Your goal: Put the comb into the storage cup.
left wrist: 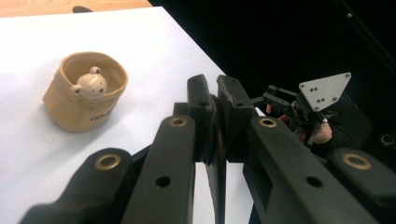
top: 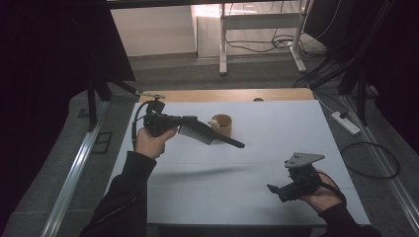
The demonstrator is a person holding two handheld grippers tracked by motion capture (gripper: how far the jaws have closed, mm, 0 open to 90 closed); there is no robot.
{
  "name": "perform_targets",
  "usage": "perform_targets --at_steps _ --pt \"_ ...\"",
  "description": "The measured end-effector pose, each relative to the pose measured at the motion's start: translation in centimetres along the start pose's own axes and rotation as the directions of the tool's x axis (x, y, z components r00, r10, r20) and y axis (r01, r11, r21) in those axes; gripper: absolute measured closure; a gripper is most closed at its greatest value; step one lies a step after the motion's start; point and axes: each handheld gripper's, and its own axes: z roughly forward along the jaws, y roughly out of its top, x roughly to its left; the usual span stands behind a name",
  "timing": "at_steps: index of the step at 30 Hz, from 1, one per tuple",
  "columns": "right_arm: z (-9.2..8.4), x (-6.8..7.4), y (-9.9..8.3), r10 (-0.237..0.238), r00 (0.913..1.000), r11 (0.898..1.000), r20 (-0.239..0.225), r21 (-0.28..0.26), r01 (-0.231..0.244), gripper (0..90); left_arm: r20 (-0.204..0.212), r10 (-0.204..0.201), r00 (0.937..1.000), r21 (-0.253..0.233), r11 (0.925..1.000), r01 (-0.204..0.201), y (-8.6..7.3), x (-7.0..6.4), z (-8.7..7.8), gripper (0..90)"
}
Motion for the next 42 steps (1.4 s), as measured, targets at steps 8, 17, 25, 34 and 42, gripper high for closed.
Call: perform_targets --at_steps 8,17,25,34,42 --pt "-0.6 -0.3 -0.8 0.029 0.9993 1.000 0.026 -0.001 -0.029 0.0 -0.019 -0.008 0.9998 -0.013 0.9999 0.007 0.4 0.4 -0.6 83.7" --pt "-1.3 -0.8 -2.0 0.070 0.9958 0.997 0.059 0.013 -0.071 0.0 -0.030 -0.010 0.9995 -0.032 0.9995 0.009 0.8 0.8 -1.3 83.7" --pt "-2.0 -1.1 -3.0 0.119 0.9898 0.993 0.079 0.020 -0.121 0.0 -0.044 -0.017 0.9989 -0.042 0.9990 0.015 1.3 1.1 -1.8 83.8" --pt "-3.0 -1.4 -4.1 0.184 0.9766 0.982 0.112 0.026 -0.188 0.0 -0.057 -0.014 0.9982 -0.043 0.9990 0.012 2.0 1.1 -2.2 83.7" --pt "-4.3 -1.8 -5.0 0.242 0.9597 0.969 0.142 0.006 -0.246 0.0 -0.069 -0.020 0.9974 -0.039 0.9991 0.018 2.5 1.4 -2.3 83.7"
